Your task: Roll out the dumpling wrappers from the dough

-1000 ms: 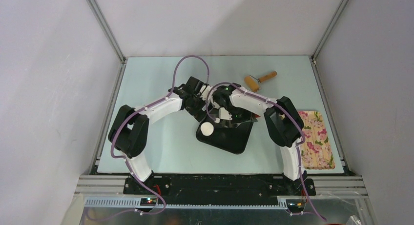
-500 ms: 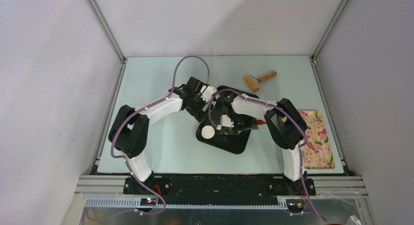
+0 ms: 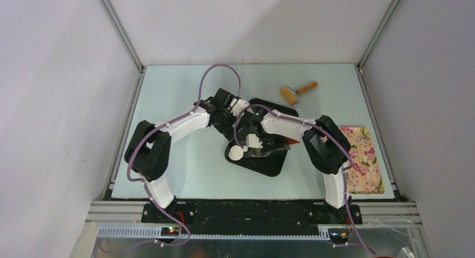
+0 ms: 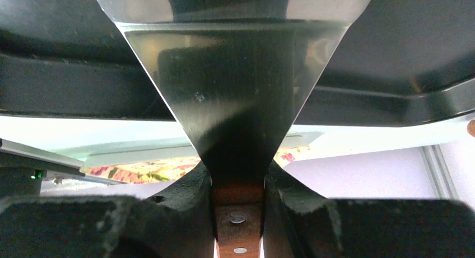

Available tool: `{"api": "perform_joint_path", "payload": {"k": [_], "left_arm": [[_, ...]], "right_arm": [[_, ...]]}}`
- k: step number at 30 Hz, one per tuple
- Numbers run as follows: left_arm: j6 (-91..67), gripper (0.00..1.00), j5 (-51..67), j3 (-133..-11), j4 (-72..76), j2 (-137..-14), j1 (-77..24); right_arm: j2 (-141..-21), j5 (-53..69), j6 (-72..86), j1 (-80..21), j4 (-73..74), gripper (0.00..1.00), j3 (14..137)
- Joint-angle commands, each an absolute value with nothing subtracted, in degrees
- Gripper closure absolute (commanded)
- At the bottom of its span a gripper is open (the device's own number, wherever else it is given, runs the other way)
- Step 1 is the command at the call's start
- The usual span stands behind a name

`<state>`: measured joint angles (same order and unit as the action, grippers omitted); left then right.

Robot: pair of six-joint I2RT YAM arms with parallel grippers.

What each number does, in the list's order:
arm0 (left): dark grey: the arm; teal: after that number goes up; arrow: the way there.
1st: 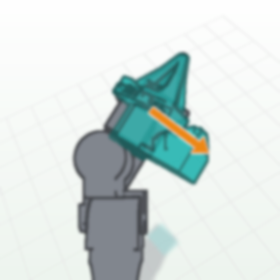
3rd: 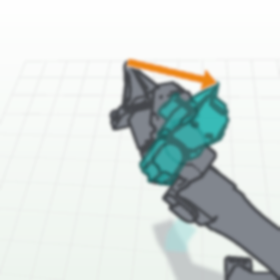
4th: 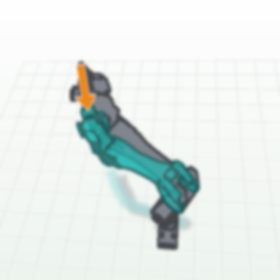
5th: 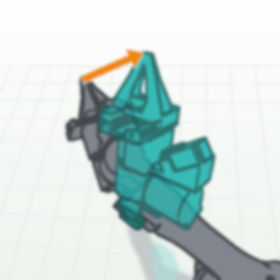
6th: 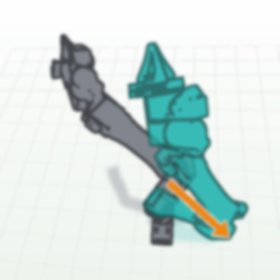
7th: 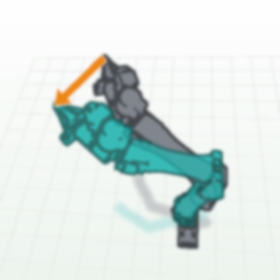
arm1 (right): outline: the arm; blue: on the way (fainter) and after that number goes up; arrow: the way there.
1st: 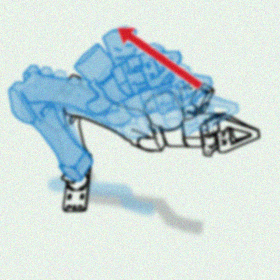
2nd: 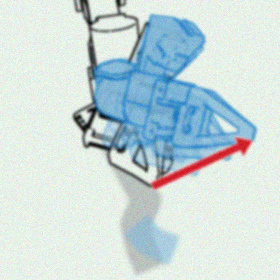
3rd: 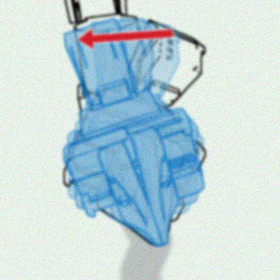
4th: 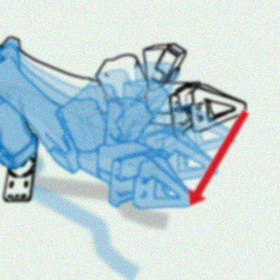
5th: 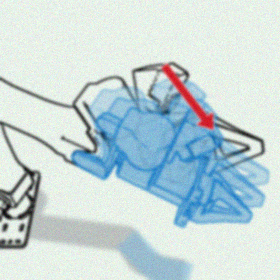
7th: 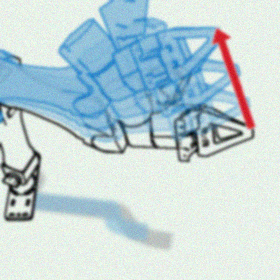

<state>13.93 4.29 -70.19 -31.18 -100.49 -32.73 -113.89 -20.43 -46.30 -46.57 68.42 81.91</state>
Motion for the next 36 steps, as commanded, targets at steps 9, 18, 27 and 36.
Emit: {"api": "perform_joint_path", "payload": {"k": [9, 18, 27, 36], "left_arm": [[11.6, 0.00, 5.5, -70.5, -28.9, -95.9, -30.5], [12.5, 0.00, 3.8, -70.4, -28.9, -92.7, -29.4], [11.7, 0.00, 6.2, -71.3, -28.8, -89.9, -23.5], [13.4, 0.00, 9.3, -70.7, -28.9, -86.7, -17.6]], "right_arm": [[-110.8, -15.6, -44.1, -46.9, 64.1, 1.00, 79.4], [-108.7, -15.3, -42.9, -46.2, 59.8, 1.00, 75.3], [-107.2, -8.4, -41.6, -42.8, 60.8, 1.00, 76.5], [-103.4, -4.9, -39.4, -38.0, 64.3, 1.00, 78.0]]}}
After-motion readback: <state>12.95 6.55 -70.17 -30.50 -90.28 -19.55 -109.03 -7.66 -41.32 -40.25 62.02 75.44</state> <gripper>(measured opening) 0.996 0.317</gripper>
